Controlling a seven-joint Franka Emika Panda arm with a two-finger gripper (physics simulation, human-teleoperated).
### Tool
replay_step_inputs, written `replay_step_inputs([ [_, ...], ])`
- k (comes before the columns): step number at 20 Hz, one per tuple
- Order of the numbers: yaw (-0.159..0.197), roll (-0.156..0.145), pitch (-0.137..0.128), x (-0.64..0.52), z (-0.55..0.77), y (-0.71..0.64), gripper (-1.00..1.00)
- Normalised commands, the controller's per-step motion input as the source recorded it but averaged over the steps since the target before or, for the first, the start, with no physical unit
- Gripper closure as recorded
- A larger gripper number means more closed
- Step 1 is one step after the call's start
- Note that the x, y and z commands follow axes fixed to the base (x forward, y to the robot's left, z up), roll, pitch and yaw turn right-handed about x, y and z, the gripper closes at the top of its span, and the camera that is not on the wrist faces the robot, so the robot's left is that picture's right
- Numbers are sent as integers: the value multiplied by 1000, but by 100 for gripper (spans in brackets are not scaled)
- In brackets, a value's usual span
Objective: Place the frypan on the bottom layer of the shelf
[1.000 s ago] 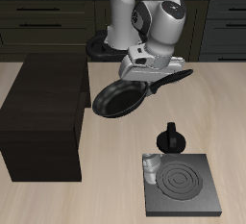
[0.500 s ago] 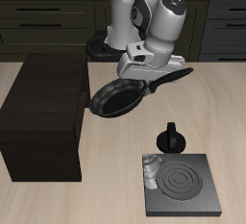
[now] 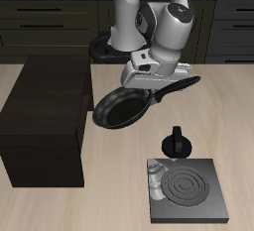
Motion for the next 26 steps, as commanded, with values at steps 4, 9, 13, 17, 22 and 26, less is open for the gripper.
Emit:
replay_step_inputs([
  [4,11,-12,-17,215,16,62,100],
  [9,21,-21,-14,187,6,15,100],
  [13,22,-26,-7,171,-8,-61,100],
  [17,36,-52,-18,236,-14,-147,100],
  [22,21,-32,-1,151,-40,-178,100],
  [26,5,-33,-24,184,70,-121,100],
])
